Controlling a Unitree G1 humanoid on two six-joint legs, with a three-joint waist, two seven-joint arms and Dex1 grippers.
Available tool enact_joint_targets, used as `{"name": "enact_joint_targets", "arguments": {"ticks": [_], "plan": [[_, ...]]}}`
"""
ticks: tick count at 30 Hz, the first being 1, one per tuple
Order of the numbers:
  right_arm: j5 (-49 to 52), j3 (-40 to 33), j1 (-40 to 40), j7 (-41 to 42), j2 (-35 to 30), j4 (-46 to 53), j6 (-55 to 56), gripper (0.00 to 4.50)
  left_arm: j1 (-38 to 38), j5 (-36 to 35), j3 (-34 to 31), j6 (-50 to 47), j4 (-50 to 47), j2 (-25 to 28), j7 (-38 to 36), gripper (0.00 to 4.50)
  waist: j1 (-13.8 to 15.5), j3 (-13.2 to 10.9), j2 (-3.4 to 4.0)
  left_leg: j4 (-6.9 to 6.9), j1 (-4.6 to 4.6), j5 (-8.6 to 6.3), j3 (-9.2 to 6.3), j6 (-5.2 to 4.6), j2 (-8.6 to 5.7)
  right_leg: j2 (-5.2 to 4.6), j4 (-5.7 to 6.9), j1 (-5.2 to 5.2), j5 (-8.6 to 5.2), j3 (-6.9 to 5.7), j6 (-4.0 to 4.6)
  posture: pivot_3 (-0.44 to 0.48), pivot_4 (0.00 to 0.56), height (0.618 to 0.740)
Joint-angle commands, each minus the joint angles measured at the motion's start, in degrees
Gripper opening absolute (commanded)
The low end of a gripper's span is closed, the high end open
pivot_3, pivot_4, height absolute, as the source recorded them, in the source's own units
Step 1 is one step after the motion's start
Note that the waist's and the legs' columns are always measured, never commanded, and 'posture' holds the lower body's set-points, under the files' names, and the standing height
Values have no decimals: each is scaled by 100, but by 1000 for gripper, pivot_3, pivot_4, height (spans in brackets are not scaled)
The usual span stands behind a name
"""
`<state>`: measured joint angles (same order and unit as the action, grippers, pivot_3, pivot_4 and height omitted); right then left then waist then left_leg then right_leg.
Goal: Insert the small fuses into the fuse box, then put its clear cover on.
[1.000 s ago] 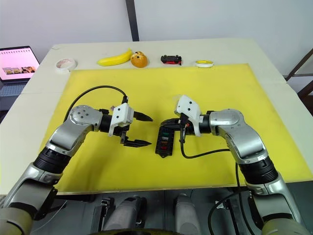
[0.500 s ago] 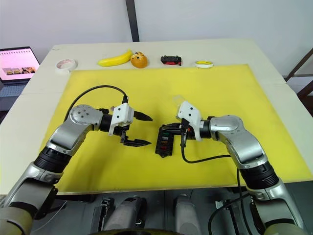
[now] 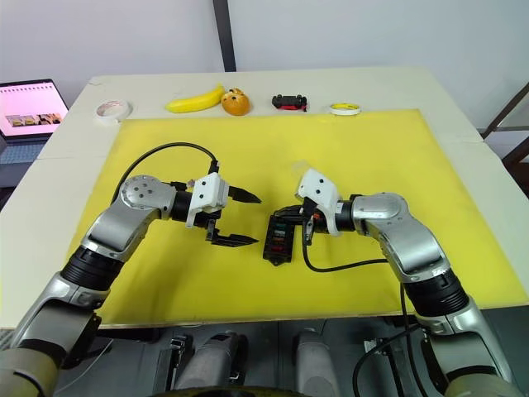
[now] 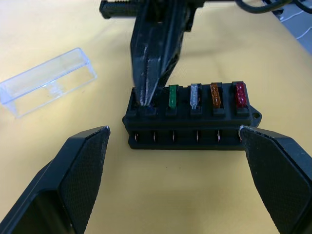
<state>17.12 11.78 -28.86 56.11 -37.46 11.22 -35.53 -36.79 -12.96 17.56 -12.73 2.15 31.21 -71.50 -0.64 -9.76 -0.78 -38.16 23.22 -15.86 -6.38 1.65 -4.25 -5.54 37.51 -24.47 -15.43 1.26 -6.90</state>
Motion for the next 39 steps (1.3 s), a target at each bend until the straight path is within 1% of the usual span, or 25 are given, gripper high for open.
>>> {"name": "enact_joint_targets", "arguments": {"ticks": [1,12,17,20,21,24,27,28,30,32,34,36,37,39], "plan": [[-130,139,14,-22,-64,-104,-165,36,-114,21,-46,147,-69,-19,-55,4500,0,0,0,0,0,0,0,0,0,0,0,0,0,0,0,0,150,740],[-110,200,286,38,-198,160,-202,36,-72,50,-78,201,-4,-23,-38,4500,3,0,0,-1,0,-1,-1,-1,0,0,0,0,0,0,0,0,150,740],[192,-209,239,-40,-139,412,-265,36,42,-4,-177,86,-61,-47,127,4500,5,0,0,-1,0,-1,-1,-1,0,0,0,1,0,0,0,0,150,740],[504,-726,133,-191,-181,697,-427,36,241,-213,-428,-156,-300,-22,352,4500,-3,-1,0,-1,1,-1,-1,-2,-1,0,0,0,0,0,0,0,150,740],[759,-1187,118,-309,-264,848,-689,36,493,-440,-719,-433,-553,35,539,4500,-6,-1,1,-1,5,-1,-1,-1,-1,-1,0,-4,0,1,0,0,150,740],[1287,-2218,287,-500,-554,1139,-1255,36,1133,-1014,-1507,-1239,-1177,123,1111,4500,-2,-2,2,2,8,-2,-2,-3,0,-2,0,-11,0,3,0,0,150,740],[1469,-2954,752,-491,-968,1219,-1415,36,1785,-1611,-2297,-2058,-1745,212,1654,4500,19,-2,1,5,8,-12,-7,-21,2,-1,-2,-8,0,2,0,0,150,740],[1504,-3200,949,-446,-1137,1202,-1462,283,2087,-1797,-2599,-2251,-1912,325,1714,4500,18,-2,1,4,8,-14,-8,-25,2,-1,-2,-7,0,1,0,0,150,740],[1589,-3457,1175,-426,-1331,1190,-1511,893,2420,-2037,-2927,-2491,-2123,471,1805,4500,12,-3,2,4,6,-17,-4,-29,1,-2,-1,-6,0,4,0,0,150,740],[1455,-3775,1608,-296,-1620,1036,-1332,1870,2894,-2298,-3490,-2744,-2183,693,1857,4500,14,-3,4,4,4,-17,-1,-29,2,-2,0,-6,0,5,0,0,150,740],[1243,-4096,2061,-186,-1843,806,-1073,2822,3436,-2408,-4073,-2853,-2074,912,1860,4500,14,-2,4,4,2,-17,-1,-30,3,-2,0,-3,0,4,0,0,150,740],[1125,-4308,2376,-151,-1956,601,-837,3936,3894,-2562,-4589,-3016,-1956,1002,1963,4500,13,-2,4,7,-1,-20,4,-34,4,-2,-1,-2,0,6,1,0,150,740],[1111,-4361,2463,-146,-1979,544,-761,4360,4054,-2668,-4803,-3138,-1947,1006,2060,4500,12,-2,5,7,-3,-20,6,-35,4,-2,-2,-1,0,7,1,0,150,740],[1101,-4380,2525,-177,-1977,484,-650,4441,4224,-2852,-5076,-3346,-2016,957,2307,4500,14,-2,5,7,-7,-20,9,-35,5,-3,-2,4,0,9,1,0,150,740]]}}
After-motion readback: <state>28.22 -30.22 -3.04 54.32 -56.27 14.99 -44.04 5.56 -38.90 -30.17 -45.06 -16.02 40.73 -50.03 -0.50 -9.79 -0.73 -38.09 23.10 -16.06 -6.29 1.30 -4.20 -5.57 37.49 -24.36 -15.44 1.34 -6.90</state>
